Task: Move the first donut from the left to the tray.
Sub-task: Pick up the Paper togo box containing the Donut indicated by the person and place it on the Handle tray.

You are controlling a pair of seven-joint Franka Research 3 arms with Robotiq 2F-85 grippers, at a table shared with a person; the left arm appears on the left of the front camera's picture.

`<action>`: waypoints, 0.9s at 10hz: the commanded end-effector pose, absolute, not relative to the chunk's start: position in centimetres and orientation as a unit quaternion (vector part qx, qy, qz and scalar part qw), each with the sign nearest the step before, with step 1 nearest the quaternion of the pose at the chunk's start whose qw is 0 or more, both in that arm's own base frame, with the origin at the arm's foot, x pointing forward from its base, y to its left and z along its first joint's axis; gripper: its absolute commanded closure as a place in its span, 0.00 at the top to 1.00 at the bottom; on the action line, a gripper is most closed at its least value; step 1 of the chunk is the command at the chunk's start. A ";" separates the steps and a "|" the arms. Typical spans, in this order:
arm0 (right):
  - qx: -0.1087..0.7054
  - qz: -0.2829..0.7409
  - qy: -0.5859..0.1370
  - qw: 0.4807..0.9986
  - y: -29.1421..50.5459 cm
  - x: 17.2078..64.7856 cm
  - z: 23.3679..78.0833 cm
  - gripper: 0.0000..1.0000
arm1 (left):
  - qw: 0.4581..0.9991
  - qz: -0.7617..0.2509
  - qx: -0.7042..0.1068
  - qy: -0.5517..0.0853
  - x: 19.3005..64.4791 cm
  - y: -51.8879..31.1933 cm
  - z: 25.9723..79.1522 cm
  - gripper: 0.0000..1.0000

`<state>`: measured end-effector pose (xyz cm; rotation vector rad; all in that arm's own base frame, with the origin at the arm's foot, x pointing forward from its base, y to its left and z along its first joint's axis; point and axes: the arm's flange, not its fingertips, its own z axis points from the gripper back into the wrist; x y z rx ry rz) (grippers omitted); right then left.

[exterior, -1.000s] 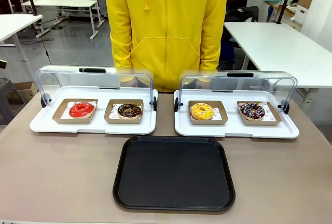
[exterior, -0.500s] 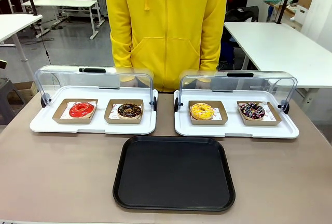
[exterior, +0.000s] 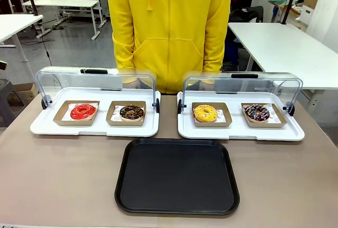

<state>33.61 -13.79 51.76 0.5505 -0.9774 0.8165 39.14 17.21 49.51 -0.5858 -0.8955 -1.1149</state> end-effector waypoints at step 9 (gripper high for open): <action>0.254 0.381 -0.464 0.758 -13.8 34.0 51.8 1.00 | 0.712 -0.507 -0.264 -0.408 39.1 17.2 49.6 1.00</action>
